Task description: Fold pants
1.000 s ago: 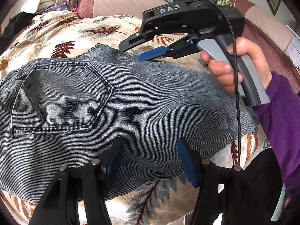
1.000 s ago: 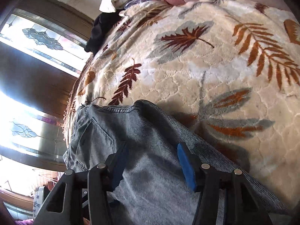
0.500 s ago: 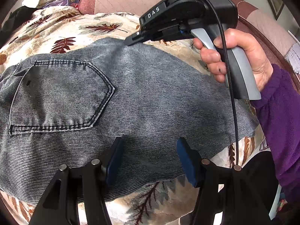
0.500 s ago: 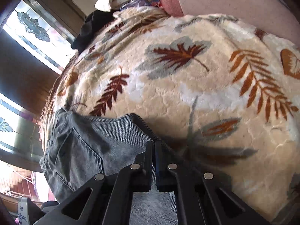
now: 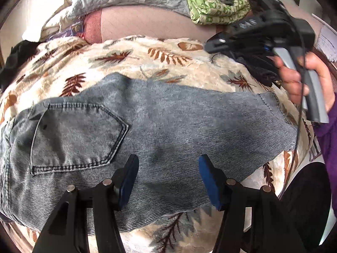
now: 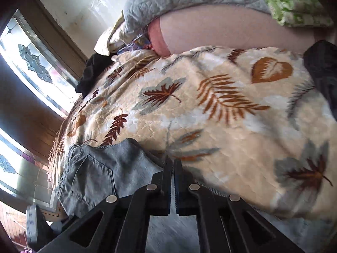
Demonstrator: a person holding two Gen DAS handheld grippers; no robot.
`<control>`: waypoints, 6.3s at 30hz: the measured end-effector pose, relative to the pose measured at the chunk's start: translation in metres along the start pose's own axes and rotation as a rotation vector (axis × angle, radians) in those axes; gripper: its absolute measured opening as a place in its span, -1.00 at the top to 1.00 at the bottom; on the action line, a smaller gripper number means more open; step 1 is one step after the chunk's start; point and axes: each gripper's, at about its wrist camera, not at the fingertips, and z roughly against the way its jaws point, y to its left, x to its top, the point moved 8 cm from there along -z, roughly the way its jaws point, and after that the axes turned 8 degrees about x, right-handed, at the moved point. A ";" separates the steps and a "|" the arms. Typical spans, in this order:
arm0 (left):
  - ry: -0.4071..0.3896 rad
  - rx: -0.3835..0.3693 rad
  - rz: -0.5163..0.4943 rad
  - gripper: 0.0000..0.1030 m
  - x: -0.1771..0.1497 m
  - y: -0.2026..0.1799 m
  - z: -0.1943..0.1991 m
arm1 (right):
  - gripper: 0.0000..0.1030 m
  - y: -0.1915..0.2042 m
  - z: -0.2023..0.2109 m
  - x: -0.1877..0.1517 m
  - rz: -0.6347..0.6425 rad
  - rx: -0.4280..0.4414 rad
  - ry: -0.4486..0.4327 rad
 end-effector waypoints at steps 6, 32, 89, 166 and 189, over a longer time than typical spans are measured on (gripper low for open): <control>0.019 0.009 -0.081 -0.17 0.003 -0.030 -0.005 | 0.58 -0.067 0.144 -0.088 -0.213 0.010 -0.029; 0.106 0.070 -0.093 -0.18 -0.014 -0.032 -0.031 | 0.50 -0.169 0.125 -0.212 -0.765 0.213 -0.210; 0.097 -0.007 -0.106 -0.19 -0.007 -0.047 -0.028 | 0.62 -0.199 0.162 -0.073 -0.413 -0.355 -0.315; -0.592 0.437 0.093 -0.97 0.097 -0.075 0.294 | -1.00 0.135 0.363 -0.166 0.313 -0.384 -0.913; -0.603 0.486 0.090 -0.97 0.081 -0.056 0.290 | -1.00 0.156 0.328 -0.160 0.319 -0.374 -0.837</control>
